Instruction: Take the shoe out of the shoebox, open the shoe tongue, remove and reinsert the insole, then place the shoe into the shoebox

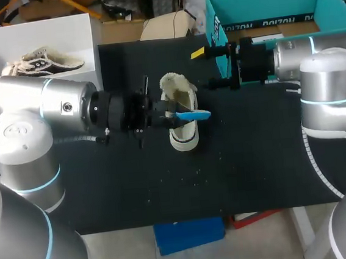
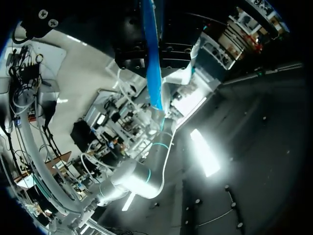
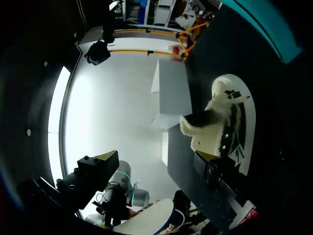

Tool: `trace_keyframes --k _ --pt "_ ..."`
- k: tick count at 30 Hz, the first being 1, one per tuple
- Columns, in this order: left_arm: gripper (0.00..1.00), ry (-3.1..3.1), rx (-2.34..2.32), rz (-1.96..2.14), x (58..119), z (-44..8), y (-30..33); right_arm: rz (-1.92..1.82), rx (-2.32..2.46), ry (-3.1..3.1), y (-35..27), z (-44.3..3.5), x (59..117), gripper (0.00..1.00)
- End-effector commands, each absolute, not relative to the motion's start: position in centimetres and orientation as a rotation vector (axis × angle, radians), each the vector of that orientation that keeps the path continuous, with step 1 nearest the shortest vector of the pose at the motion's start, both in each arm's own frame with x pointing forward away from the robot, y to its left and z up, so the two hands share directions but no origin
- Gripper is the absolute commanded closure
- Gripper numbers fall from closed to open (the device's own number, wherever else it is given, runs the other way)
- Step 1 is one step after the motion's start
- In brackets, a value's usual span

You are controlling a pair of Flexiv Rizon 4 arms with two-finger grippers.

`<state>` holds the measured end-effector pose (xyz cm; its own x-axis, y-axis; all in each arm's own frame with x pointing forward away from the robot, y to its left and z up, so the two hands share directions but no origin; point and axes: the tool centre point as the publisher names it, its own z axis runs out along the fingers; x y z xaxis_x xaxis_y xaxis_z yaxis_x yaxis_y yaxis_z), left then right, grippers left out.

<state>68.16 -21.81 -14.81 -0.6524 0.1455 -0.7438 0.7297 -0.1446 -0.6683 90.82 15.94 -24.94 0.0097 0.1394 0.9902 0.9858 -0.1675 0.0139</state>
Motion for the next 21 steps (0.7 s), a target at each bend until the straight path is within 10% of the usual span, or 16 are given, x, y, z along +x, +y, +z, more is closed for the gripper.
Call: trace_keyframes --k 1,21 --pt "1.00 1.390 1.035 -1.634 67.6 -16.6 -20.4 -1.268 -1.441 -1.229 16.1 -25.0 90.8 0.00" --pt "1.00 1.204 1.150 -1.538 68.2 -18.6 -19.4 -1.268 -1.441 -1.229 16.1 -25.0 90.8 0.00"
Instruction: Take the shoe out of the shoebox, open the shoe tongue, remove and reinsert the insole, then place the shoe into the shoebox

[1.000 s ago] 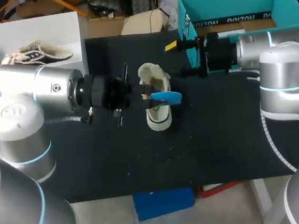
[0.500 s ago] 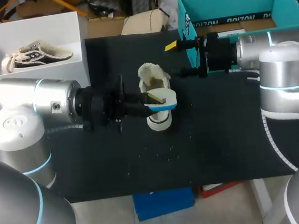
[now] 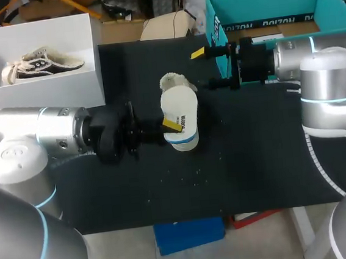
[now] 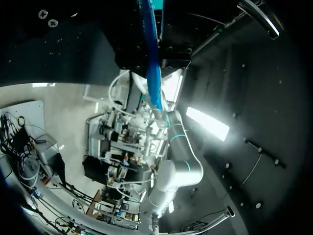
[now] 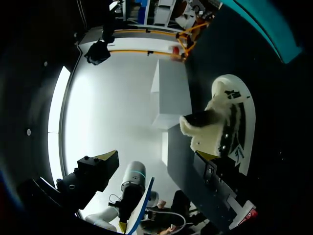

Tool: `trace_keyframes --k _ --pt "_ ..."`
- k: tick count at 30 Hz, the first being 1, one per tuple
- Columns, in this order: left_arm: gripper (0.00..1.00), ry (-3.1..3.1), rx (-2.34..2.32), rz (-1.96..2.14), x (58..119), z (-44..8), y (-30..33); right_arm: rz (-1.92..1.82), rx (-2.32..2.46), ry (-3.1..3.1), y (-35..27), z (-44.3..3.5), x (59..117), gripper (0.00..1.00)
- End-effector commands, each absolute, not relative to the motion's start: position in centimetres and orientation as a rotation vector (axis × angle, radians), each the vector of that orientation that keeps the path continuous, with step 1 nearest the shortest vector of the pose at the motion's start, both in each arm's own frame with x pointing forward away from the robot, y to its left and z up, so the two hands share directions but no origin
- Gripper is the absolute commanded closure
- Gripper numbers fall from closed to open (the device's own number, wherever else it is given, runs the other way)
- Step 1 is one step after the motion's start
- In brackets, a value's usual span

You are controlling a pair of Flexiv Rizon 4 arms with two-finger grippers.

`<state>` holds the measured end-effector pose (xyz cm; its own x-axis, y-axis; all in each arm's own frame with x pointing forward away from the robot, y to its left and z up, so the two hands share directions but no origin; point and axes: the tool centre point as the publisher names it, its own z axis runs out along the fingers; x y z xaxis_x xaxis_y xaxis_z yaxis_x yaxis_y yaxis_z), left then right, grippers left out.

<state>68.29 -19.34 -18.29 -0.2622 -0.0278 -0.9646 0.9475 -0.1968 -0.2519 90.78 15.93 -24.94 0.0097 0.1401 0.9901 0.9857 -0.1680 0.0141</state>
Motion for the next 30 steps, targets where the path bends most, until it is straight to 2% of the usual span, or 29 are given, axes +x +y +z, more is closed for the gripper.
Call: trace_keyframes --k 1,7,14,30 --pt "1.00 1.205 1.161 -1.533 68.2 -19.3 -19.3 -1.268 -1.441 -1.229 16.1 -25.0 90.8 0.00" --pt "1.00 1.168 1.248 -1.331 68.2 -23.0 -18.3 -1.268 -1.441 -1.229 16.1 -25.0 90.8 0.00" --pt "1.00 1.065 1.324 -1.201 69.0 -24.7 -16.7 -1.268 -1.441 -1.229 16.1 -25.0 90.8 0.00" --pt "1.00 1.078 1.421 -1.167 75.7 -28.4 -15.7 -1.268 -1.441 -1.229 16.1 -25.0 90.8 0.00"
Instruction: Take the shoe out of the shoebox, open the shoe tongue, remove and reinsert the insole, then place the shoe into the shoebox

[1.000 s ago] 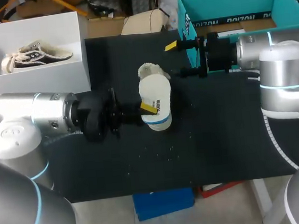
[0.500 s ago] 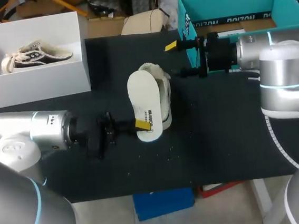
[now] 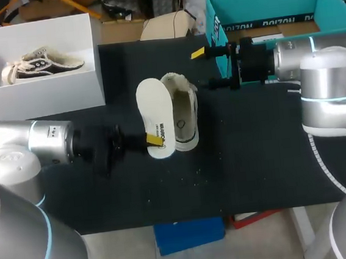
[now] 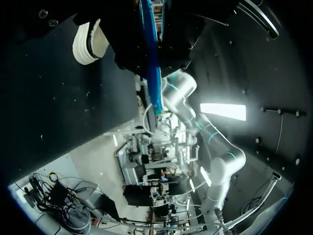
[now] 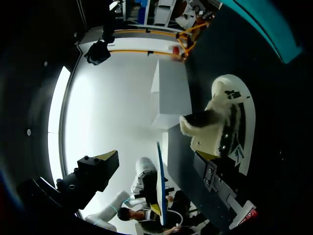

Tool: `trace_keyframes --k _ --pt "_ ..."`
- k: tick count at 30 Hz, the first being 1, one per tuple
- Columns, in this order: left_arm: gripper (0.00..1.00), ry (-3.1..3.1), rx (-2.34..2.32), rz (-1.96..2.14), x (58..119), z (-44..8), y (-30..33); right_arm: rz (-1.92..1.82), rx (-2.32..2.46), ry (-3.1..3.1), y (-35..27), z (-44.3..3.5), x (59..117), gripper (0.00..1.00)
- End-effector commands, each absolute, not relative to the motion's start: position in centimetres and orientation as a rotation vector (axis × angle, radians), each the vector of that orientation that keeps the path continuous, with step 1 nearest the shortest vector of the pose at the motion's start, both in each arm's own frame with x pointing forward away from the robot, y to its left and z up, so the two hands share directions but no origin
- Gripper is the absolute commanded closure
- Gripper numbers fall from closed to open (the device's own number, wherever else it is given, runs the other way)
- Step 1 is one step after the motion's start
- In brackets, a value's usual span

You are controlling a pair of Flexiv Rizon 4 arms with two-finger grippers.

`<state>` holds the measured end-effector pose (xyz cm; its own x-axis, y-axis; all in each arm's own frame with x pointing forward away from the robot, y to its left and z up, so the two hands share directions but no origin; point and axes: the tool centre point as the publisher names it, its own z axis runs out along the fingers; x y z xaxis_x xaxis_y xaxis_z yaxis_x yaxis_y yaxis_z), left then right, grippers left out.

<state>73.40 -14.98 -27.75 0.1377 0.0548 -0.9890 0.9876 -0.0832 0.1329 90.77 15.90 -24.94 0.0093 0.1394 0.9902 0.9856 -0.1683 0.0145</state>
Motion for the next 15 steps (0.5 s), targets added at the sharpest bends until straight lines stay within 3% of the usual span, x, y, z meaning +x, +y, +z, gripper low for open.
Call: trace_keyframes --k 1,15 --pt "1.00 1.079 1.424 -1.166 76.2 -28.4 -15.8 -1.268 -1.441 -1.229 16.1 -25.0 90.8 0.00" --pt "1.00 1.018 1.485 -1.153 81.8 -28.8 -17.5 -1.268 -1.441 -1.229 16.1 -25.0 90.8 0.00"
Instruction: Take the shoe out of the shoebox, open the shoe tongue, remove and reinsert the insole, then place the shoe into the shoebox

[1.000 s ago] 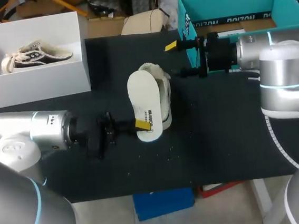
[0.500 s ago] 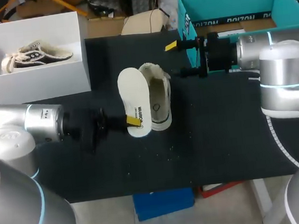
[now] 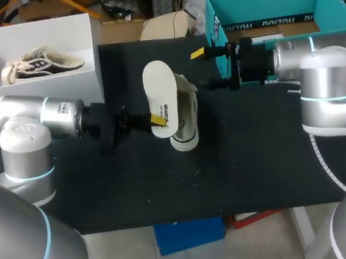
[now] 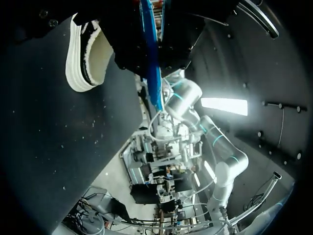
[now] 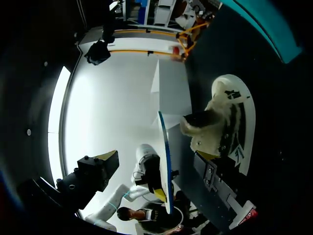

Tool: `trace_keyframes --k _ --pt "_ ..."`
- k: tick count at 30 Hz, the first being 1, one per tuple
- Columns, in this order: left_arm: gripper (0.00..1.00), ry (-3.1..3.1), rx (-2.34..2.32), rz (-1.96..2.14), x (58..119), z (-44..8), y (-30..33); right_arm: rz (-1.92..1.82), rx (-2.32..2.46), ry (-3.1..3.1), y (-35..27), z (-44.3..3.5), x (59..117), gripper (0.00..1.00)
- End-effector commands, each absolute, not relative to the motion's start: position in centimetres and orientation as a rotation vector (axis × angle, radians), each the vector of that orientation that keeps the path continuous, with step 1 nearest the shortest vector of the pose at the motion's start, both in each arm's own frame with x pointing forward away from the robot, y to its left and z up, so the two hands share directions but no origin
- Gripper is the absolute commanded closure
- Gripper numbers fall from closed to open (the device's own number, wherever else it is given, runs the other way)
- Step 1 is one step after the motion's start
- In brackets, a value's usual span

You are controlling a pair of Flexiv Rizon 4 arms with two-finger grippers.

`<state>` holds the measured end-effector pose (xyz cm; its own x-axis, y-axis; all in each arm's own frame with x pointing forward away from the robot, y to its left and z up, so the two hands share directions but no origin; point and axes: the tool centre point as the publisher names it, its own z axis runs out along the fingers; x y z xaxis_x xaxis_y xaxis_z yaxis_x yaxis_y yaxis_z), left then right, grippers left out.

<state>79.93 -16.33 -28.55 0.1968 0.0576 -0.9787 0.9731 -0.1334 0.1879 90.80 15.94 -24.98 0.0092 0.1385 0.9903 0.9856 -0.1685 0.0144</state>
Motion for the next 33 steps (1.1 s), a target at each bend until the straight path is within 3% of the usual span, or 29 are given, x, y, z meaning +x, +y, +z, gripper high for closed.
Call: trace_keyframes --k 1,26,30,33 --pt "1.00 1.016 1.490 -1.153 82.0 -28.8 -17.7 -1.268 -1.441 -1.229 16.1 -25.0 90.8 0.00" --pt "1.00 1.001 1.507 -1.168 82.8 -28.5 -18.8 -1.211 -1.278 -1.325 17.6 -26.4 90.8 0.00" --pt "1.00 1.001 1.507 -1.168 82.8 -28.5 -18.8 -1.207 -1.254 -1.344 18.4 -26.5 90.2 0.46" --pt "1.00 1.001 1.507 -1.168 82.8 -28.5 -18.8 -1.197 -1.235 -1.356 19.2 -26.7 89.8 0.52"
